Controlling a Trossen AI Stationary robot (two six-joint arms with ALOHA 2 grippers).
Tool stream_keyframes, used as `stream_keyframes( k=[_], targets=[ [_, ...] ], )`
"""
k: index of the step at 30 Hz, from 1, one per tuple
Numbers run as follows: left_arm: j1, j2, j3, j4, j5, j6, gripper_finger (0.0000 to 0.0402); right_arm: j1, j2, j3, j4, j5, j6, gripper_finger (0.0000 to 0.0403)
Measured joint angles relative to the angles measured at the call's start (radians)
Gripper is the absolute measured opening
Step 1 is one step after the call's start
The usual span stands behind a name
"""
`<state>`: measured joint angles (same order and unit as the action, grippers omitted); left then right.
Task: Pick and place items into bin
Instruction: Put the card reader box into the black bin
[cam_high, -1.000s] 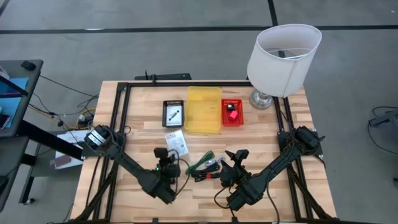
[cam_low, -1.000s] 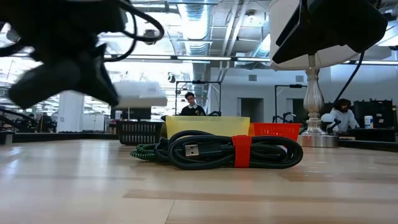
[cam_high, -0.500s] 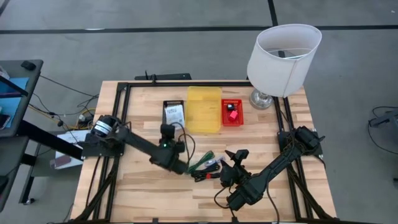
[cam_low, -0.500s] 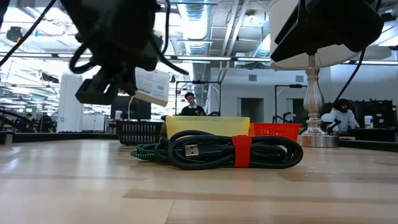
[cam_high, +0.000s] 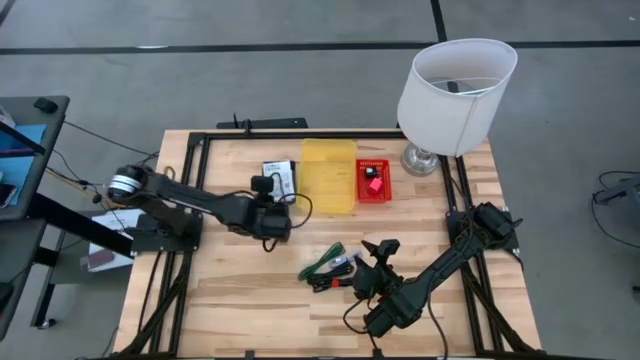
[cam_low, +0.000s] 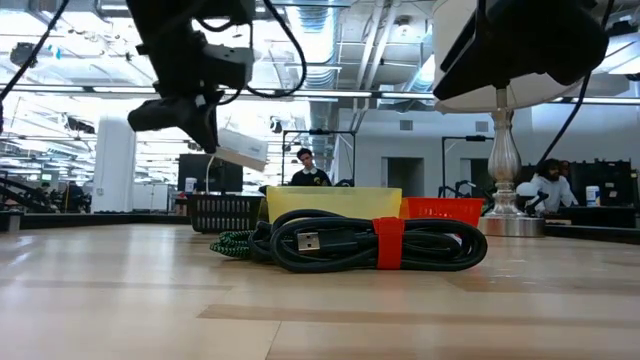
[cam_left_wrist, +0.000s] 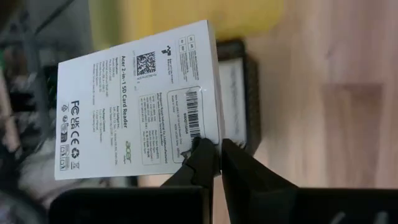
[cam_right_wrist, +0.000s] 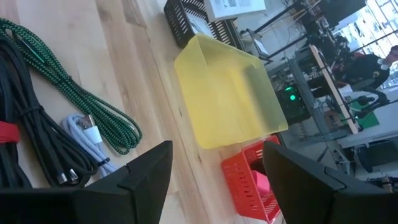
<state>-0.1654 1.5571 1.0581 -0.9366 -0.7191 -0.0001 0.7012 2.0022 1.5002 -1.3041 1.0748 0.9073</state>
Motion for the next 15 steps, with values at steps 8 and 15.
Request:
stream_keyframes(
  k=[8, 15],
  targets=[
    [0.078, -0.103, -0.139, 0.145, 0.127, 0.158, 0.0, -0.014, 0.0, 0.0, 0.002, 0.0, 0.0, 0.0244],
    [0.14, -0.103, -0.193, 0.227, 0.163, 0.222, 0.0, -0.026, 0.0, 0.0, 0.007, -0.003, 0.0, 0.0244]
  ],
)
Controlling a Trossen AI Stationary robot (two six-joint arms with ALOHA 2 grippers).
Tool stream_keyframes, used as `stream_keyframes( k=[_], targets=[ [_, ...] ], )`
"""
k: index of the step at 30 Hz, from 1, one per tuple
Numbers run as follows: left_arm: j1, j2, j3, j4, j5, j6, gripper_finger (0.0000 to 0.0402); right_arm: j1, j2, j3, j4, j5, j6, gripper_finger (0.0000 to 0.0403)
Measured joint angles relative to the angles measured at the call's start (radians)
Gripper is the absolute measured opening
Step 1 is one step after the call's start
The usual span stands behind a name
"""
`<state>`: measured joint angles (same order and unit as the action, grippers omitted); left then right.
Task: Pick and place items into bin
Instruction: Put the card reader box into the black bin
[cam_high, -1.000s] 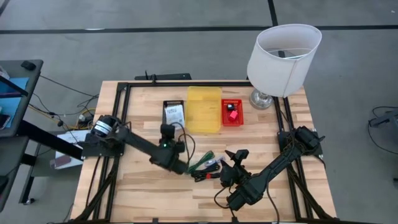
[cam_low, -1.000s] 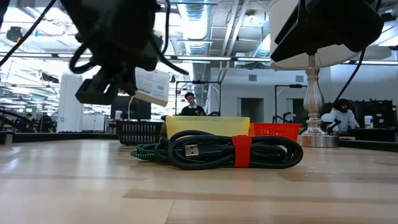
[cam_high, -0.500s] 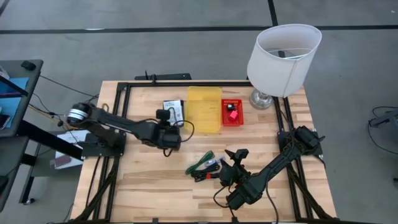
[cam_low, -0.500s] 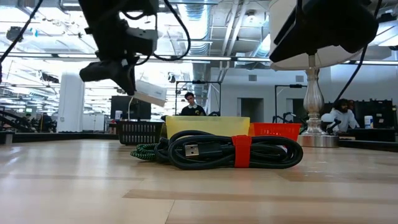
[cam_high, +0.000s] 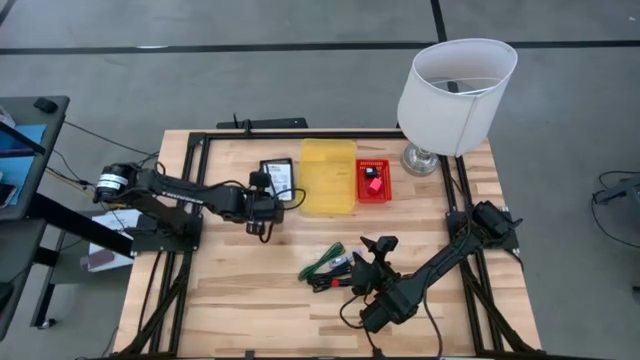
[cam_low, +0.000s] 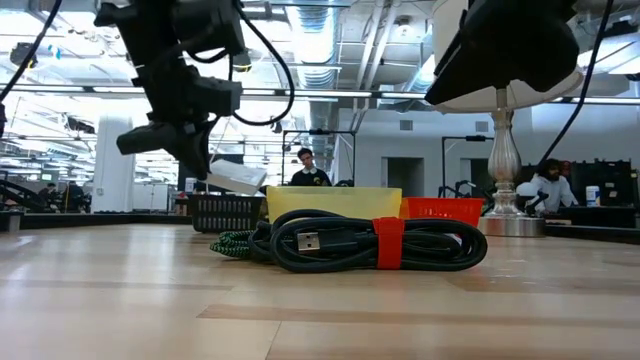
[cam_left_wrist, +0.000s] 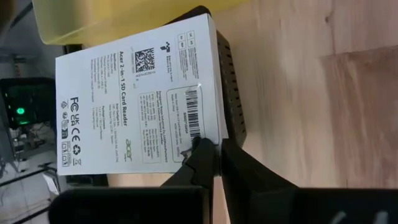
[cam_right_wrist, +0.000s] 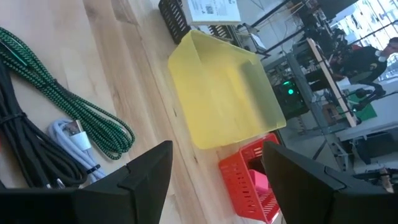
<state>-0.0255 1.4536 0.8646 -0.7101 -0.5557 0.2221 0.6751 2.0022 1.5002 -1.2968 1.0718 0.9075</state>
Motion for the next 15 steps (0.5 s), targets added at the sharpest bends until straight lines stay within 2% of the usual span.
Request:
stream_keyframes(
  k=[15],
  targets=[
    [0.006, 0.0, 0.0, 0.013, -0.023, 0.001, 0.0, -0.004, 0.0, 0.0, 0.0, 0.001, 0.0, 0.0244]
  ],
)
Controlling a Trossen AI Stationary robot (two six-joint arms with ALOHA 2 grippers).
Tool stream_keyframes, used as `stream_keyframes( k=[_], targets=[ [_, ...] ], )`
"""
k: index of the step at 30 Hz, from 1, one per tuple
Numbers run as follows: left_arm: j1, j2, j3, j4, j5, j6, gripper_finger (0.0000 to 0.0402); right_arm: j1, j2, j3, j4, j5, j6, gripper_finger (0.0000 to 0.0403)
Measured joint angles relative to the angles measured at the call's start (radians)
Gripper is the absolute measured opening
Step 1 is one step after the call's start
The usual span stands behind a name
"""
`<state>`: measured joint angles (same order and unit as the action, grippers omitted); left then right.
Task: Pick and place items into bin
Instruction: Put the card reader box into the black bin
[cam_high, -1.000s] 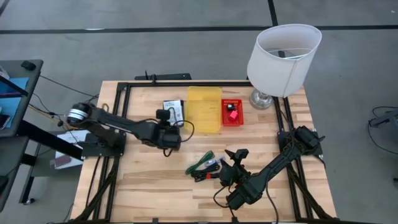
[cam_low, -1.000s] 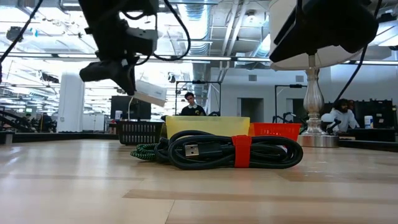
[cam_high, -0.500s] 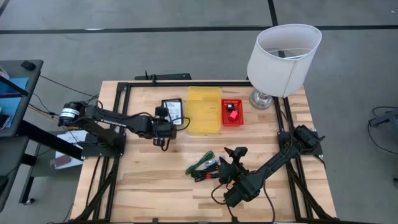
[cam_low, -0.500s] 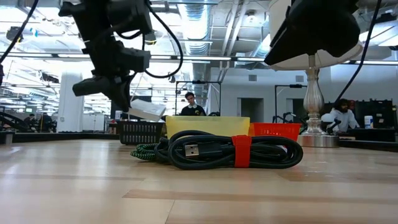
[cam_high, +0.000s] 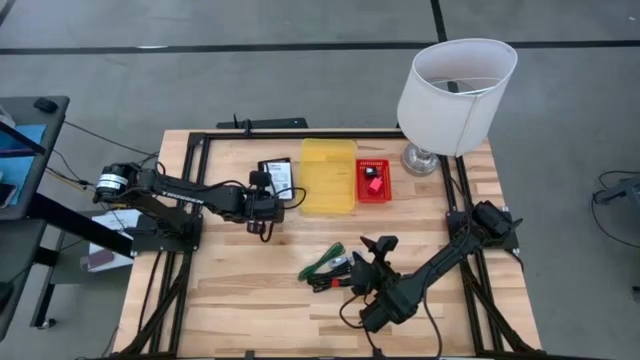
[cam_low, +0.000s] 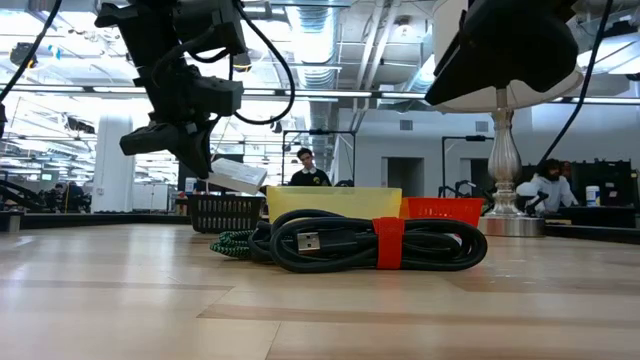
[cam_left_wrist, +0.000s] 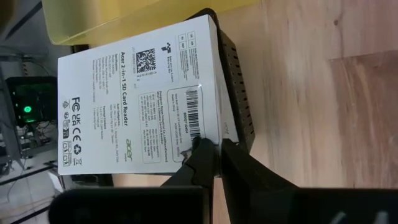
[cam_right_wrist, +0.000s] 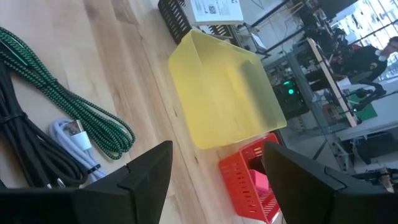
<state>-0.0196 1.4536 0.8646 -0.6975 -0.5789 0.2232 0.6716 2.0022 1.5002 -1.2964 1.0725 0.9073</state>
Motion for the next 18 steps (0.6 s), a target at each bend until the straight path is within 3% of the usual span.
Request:
stream_keyframes(
  k=[18],
  targets=[
    [0.0, 0.0, 0.0, 0.031, -0.006, -0.056, 0.0, 0.0, 0.0, 0.0, 0.003, 0.002, 0.0, 0.0244]
  ],
)
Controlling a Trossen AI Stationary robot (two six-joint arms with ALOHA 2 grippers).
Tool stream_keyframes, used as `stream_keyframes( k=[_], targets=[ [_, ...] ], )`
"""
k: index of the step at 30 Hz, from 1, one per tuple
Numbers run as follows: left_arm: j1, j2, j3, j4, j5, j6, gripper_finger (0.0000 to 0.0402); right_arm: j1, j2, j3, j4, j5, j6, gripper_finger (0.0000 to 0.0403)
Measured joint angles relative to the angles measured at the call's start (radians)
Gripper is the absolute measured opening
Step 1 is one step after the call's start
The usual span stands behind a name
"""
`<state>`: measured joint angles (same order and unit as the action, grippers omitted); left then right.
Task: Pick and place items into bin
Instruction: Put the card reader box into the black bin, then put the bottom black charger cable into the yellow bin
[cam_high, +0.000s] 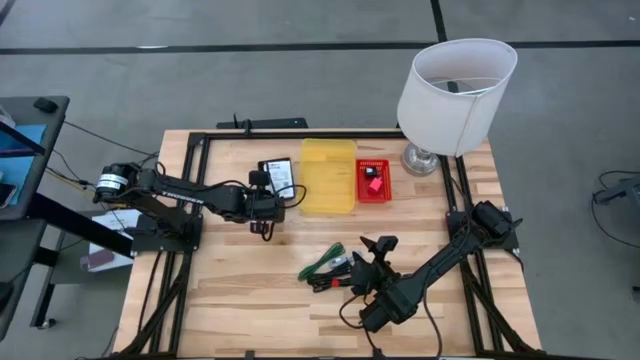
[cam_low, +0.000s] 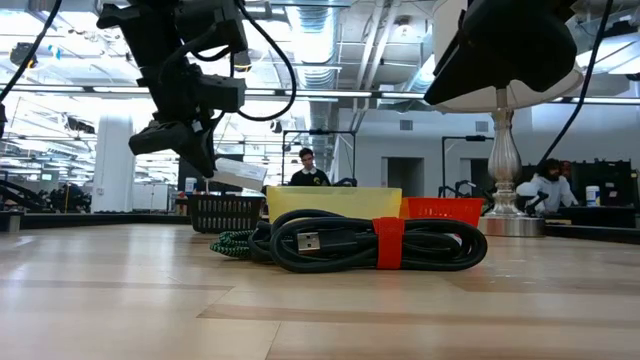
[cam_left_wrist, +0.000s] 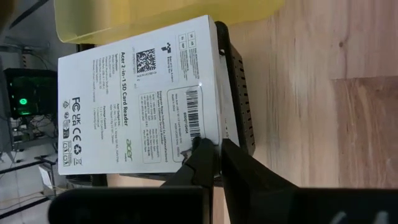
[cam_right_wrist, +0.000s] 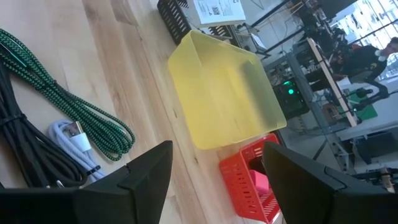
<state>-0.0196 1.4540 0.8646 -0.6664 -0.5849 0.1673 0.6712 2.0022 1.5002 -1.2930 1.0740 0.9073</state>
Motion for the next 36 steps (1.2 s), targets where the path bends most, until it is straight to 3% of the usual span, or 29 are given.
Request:
stream_keyframes(
  k=[4, 14, 25, 29, 36],
  targets=[
    [0.002, 0.0, 0.0, 0.0, -0.001, 0.0, 0.0009, 0.0, 0.0, 0.0, 0.0, 0.0, 0.0, 0.0244],
    [0.003, 0.0, 0.0, 0.004, -0.009, -0.014, 0.0075, 0.0, 0.0, 0.0, 0.0, 0.0, 0.0, 0.0244],
    [-0.001, 0.001, 0.003, -0.02, -0.113, -0.021, 0.0107, 0.0, 0.0, 0.0, 0.001, -0.007, 0.0, 0.0244],
    [-0.023, 0.001, 0.039, -0.116, -0.105, -0.132, 0.0107, 0.0, 0.0, 0.0, 0.039, -0.094, -0.087, 0.0244],
    [-0.081, -0.12, 0.014, -0.138, -0.116, -0.391, 0.0107, -0.025, 0.0, 0.0, 0.161, -0.405, -0.397, 0.0244]
  ],
)
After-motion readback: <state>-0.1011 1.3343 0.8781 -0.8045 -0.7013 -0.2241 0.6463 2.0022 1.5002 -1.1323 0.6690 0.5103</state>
